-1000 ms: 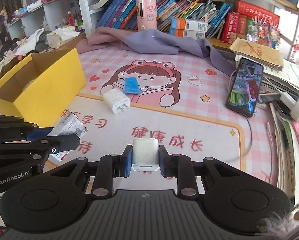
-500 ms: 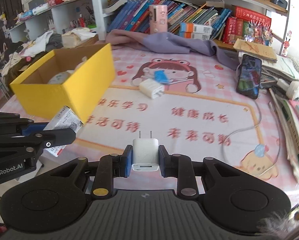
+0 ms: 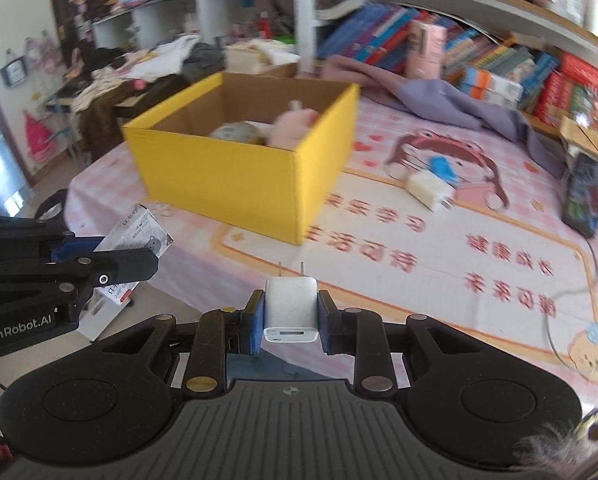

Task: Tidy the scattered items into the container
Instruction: 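Carry the medicine box and charger plug over the yellow box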

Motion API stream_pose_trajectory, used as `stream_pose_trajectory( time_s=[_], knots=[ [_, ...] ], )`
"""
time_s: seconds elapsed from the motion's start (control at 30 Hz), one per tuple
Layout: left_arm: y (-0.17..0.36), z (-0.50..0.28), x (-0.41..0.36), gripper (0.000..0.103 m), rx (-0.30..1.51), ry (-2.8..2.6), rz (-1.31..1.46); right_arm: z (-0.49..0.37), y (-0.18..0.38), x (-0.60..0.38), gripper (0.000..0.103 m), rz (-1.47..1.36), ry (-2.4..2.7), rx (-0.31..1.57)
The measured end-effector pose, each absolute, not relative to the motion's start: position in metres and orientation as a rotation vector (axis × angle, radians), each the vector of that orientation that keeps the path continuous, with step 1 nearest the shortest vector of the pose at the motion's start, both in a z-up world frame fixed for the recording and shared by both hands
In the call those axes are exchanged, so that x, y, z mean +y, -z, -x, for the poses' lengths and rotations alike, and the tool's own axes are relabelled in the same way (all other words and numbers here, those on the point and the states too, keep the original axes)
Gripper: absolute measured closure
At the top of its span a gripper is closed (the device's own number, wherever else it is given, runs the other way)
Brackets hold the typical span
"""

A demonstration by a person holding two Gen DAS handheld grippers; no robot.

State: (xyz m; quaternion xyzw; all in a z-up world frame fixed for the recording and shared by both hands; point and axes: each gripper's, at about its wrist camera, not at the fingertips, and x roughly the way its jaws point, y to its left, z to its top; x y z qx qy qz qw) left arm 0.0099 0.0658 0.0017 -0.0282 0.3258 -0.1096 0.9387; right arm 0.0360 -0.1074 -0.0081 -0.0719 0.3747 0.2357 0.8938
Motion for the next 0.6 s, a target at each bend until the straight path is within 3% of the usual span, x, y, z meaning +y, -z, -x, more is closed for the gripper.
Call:
stream_pose_trajectory(
  time_s=[0.6],
  knots=[
    [-0.059, -0.101, 0.115, 0.09, 0.531, 0.181, 0.027, -0.125, -0.049, -0.044, 0.078, 0.189, -0.612, 0.573]
  ],
)
